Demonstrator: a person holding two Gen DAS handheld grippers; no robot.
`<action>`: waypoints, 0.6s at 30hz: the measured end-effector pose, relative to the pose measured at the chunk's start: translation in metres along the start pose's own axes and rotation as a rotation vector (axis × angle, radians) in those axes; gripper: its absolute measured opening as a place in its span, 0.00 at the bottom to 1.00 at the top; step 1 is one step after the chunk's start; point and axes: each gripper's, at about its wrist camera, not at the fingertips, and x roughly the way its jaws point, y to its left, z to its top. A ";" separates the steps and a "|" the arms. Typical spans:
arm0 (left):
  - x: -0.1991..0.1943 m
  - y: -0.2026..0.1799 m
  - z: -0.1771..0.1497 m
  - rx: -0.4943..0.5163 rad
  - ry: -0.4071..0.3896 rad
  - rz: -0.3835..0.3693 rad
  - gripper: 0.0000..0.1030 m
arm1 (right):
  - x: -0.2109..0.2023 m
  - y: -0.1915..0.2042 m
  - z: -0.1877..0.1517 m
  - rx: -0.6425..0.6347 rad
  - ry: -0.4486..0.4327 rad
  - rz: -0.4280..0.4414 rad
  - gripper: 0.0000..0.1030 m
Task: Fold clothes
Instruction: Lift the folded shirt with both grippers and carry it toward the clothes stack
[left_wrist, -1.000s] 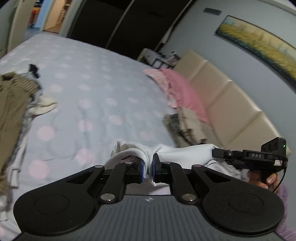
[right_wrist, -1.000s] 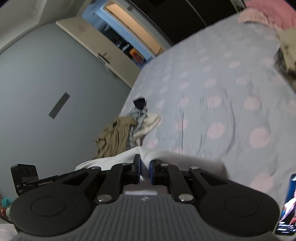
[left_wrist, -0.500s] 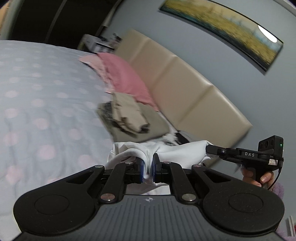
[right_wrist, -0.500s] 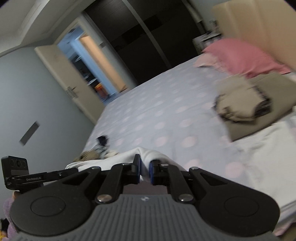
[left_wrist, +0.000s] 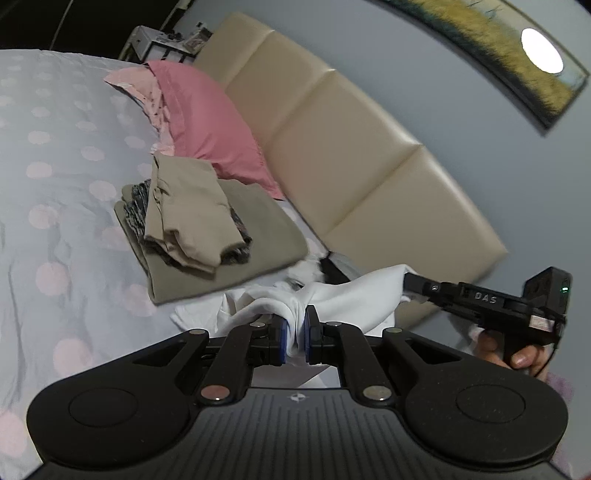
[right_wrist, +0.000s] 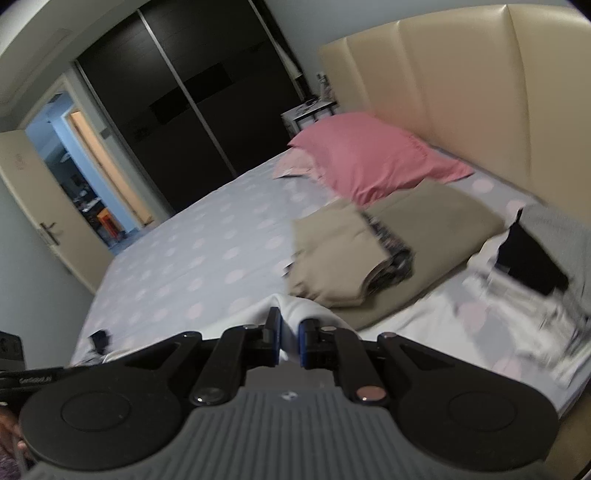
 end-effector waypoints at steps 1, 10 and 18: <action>0.010 -0.002 0.007 -0.002 -0.006 0.008 0.06 | 0.009 -0.007 0.008 -0.003 -0.004 -0.010 0.10; 0.082 -0.019 0.031 -0.005 -0.017 -0.006 0.06 | 0.062 -0.062 0.069 0.002 -0.066 -0.049 0.10; 0.156 -0.014 -0.070 -0.046 0.173 -0.044 0.06 | 0.083 -0.154 0.007 0.058 0.139 -0.164 0.10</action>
